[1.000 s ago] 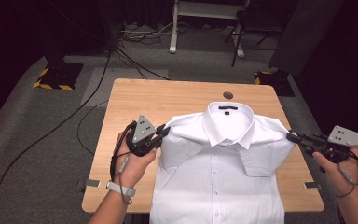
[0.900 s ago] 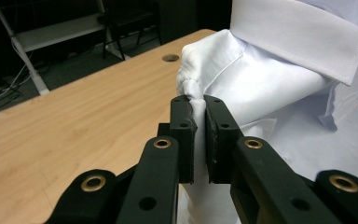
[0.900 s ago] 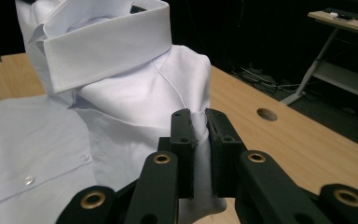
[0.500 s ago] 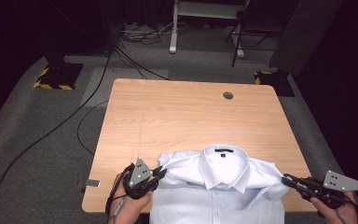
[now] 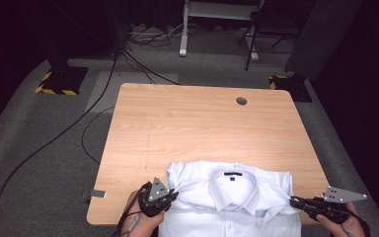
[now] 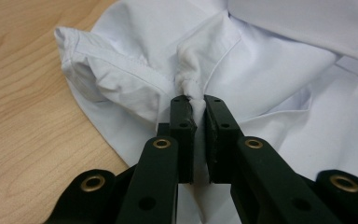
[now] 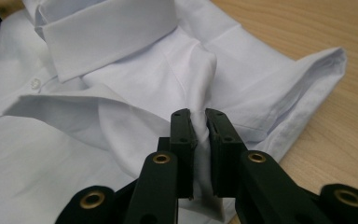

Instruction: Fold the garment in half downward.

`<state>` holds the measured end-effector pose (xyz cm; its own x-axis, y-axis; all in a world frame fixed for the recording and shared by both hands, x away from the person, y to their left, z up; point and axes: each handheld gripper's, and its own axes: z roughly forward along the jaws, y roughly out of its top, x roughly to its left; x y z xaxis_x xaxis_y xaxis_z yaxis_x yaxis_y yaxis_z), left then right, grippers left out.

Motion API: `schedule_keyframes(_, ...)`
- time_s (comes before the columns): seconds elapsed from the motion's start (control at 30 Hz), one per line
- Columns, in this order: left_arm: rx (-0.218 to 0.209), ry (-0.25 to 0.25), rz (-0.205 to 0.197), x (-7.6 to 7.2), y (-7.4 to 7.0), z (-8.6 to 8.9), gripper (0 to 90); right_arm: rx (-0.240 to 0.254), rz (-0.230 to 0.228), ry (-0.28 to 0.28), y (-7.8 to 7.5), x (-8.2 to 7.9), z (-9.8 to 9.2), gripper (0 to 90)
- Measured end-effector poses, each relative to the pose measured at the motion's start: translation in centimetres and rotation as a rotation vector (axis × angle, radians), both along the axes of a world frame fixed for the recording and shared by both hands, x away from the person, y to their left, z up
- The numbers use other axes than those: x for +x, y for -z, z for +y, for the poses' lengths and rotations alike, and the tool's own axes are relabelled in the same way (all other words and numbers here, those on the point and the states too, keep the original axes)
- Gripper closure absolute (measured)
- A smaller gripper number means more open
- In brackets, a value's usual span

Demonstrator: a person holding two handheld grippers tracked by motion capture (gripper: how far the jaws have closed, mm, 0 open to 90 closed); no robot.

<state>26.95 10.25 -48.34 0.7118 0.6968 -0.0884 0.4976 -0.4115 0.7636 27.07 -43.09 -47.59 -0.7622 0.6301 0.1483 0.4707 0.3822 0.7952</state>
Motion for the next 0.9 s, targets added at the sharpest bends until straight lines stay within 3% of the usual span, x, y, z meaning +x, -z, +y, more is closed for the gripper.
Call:
schedule_keyframes(0.17, 0.047, 0.003, 0.028, 0.9, 0.6, -0.6, 82.7, -0.06, 0.044, 0.013, 1.2, 1.0, 0.4, 80.9)
schedule_keyframes(0.43, 0.092, -0.006, 0.045, 2.3, 1.0, -1.3, 82.6, -0.086, 0.07, 0.029, 1.8, 2.6, 0.8, 80.6)
schedule_keyframes(0.9, 0.092, -0.058, 0.014, 5.9, 1.2, -1.6, 82.6, -0.141, 0.021, 0.065, 1.6, 7.3, 1.5, 80.6)
